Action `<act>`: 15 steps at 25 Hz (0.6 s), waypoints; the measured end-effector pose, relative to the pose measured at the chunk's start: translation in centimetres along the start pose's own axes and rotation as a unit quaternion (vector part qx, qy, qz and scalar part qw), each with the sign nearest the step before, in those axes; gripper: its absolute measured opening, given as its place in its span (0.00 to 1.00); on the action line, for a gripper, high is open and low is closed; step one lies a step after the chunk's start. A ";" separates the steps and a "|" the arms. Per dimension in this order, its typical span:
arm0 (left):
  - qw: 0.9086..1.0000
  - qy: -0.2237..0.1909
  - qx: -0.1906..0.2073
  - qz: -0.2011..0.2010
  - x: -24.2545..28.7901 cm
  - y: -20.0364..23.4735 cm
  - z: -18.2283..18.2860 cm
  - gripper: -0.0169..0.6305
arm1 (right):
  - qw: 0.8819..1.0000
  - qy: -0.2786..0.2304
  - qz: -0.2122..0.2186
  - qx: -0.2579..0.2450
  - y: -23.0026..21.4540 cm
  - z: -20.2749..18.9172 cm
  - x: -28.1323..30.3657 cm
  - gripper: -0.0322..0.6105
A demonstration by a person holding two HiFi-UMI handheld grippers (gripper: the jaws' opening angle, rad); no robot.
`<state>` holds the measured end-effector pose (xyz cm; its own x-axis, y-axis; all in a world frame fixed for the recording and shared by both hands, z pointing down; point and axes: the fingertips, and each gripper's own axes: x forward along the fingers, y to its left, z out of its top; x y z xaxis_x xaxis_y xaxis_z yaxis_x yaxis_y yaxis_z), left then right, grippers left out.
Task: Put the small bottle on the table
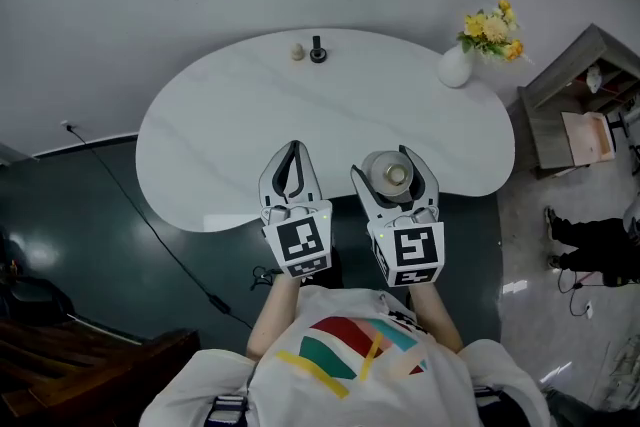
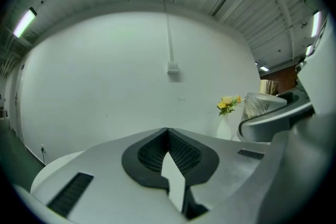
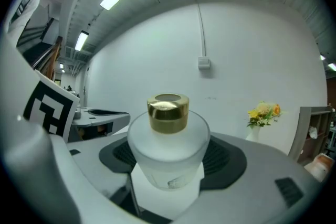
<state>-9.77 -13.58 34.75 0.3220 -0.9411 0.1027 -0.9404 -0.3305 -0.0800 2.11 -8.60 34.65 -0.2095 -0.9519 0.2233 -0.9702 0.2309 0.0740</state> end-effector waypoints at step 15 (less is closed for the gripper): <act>1.000 -0.010 0.003 0.005 12.8 6.2 2.9 0.05 | 0.999 0.012 -0.035 0.017 -4.1 3.6 12.4 0.58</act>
<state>-11.20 -27.90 32.66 0.3152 -0.9455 0.0814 -0.9429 -0.3217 -0.0864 3.09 -22.10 33.65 -0.1392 -0.9601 0.2426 -0.9859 0.1573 0.0569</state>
